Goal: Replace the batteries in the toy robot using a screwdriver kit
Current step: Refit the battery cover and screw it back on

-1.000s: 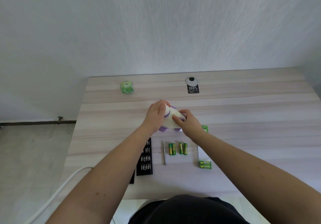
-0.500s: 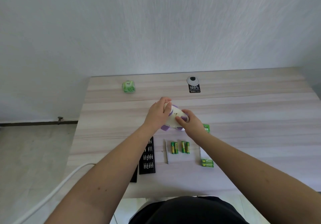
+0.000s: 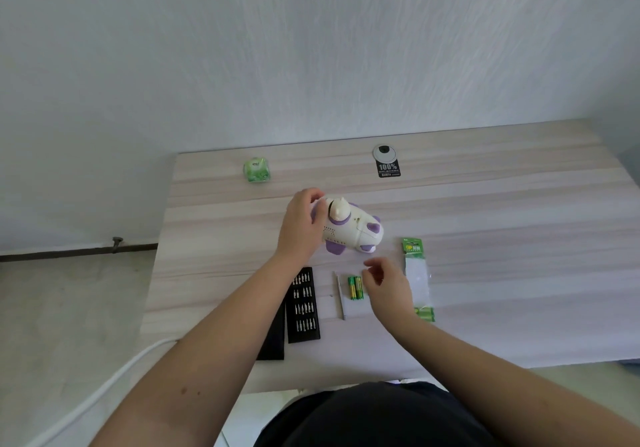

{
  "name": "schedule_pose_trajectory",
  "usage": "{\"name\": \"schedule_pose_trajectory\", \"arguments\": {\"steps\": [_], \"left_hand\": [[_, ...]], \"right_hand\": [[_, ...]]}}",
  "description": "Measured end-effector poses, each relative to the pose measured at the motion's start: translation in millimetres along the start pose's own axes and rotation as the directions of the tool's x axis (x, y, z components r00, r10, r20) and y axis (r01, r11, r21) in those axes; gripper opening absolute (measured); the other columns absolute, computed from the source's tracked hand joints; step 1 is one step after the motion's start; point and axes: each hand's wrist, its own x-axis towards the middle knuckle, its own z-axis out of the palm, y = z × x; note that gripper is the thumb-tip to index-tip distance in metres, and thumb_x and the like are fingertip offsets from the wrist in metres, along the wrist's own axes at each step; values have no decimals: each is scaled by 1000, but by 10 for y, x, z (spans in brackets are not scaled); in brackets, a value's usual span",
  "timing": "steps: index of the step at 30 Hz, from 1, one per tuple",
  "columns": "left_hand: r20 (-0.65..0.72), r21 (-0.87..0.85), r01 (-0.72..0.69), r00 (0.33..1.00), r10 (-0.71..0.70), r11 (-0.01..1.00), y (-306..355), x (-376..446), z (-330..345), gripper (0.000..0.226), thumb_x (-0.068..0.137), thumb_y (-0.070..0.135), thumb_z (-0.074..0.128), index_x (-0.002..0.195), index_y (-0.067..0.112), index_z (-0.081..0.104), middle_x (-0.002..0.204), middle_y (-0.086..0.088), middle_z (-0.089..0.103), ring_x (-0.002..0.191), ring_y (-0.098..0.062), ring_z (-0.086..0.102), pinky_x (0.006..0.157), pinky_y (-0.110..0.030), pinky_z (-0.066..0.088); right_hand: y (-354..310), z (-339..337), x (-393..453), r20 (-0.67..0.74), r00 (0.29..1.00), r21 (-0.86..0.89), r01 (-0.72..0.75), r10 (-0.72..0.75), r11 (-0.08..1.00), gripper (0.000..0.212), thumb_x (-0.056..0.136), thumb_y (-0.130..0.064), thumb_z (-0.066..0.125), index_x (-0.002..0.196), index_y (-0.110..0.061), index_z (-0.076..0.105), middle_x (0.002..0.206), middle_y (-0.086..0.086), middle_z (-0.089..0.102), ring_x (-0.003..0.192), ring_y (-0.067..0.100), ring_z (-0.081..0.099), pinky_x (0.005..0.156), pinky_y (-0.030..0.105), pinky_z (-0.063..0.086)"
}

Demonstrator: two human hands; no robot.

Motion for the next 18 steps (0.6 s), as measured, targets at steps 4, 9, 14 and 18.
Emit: {"name": "schedule_pose_trajectory", "arguments": {"steps": [4,9,14,18], "left_hand": [[-141,37,83,987,-77,996,-204,-262,-86,13,97,16,50,92,8,59,88,1,55,83,-16,53,72,-26,40],[68,155,220,970,-233,963,-524,-646,-114,13,94,25,54,92,14,59,79,2,62,71,-19,57,67,-32,46],[375,272,26,918,-131,962,-682,-863,-70,9,89,25,60,95,18,60,81,6,60,72,-13,54,65,-29,44],[556,347,-187,830,-41,919,-776,-982,37,20,92,27,60,108,15,61,104,-1,61,97,-19,53,79,-31,40]], "right_hand": [[79,230,-85,138,990,-109,-22,37,994,8,93,-24,55,97,-20,61,83,-7,61,78,12,57,63,22,41],[304,509,-178,236,950,-278,-135,204,951,7,92,-28,53,95,-22,56,83,3,67,73,20,64,64,30,52],[322,659,-180,145,943,-359,-232,299,904,19,92,-31,57,96,-15,47,92,9,64,85,28,64,73,34,52],[294,747,-129,110,941,-447,-240,320,862,25,92,-34,57,99,-10,55,97,10,66,90,28,64,75,31,51]]}}
